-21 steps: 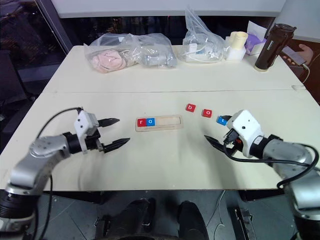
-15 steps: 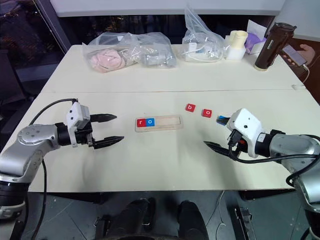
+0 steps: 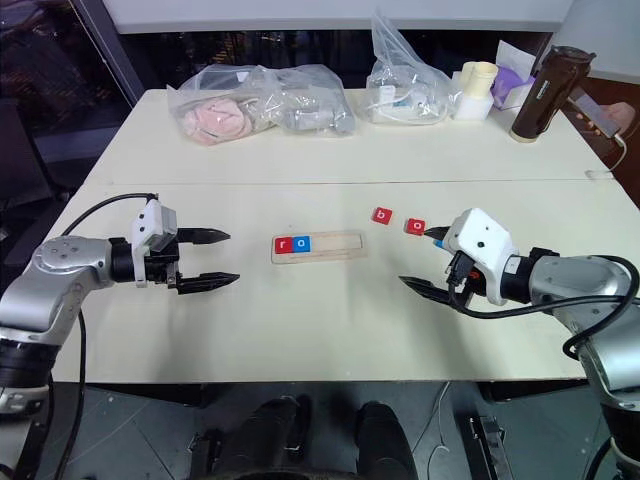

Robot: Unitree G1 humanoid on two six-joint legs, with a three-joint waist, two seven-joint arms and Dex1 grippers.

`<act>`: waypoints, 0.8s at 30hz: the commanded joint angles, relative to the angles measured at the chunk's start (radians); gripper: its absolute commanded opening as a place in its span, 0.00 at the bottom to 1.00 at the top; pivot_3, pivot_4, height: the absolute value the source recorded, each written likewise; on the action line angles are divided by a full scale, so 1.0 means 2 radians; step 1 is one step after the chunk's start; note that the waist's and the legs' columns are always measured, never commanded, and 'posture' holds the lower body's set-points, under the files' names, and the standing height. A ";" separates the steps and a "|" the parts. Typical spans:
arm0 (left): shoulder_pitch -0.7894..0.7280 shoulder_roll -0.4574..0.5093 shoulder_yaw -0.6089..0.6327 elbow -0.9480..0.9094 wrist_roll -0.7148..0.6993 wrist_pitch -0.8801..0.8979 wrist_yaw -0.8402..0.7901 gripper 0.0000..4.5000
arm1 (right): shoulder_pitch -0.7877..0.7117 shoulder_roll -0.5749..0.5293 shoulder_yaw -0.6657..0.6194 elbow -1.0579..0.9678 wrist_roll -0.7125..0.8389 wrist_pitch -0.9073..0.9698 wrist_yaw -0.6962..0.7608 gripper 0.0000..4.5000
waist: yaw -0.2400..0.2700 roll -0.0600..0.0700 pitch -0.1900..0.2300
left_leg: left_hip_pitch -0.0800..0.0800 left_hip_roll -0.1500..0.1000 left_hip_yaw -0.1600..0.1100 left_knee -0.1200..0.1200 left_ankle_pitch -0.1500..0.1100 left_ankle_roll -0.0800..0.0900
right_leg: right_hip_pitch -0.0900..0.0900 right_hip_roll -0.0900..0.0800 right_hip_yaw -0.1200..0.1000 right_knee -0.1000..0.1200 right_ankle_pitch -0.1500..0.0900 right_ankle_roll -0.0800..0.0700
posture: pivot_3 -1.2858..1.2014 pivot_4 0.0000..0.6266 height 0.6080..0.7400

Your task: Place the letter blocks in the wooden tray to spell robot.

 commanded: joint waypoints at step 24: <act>-0.252 -0.135 -0.102 0.454 0.177 -0.320 -0.079 1.00 | 0.041 0.002 -0.013 -0.090 0.008 0.043 -0.055 0.99 | 0.000 -0.001 0.000 | -0.001 0.000 0.000 0.001 0.001 0.001 | 0.000 0.000 0.000 0.001 0.001 0.002 | 0.52 0.24 0.98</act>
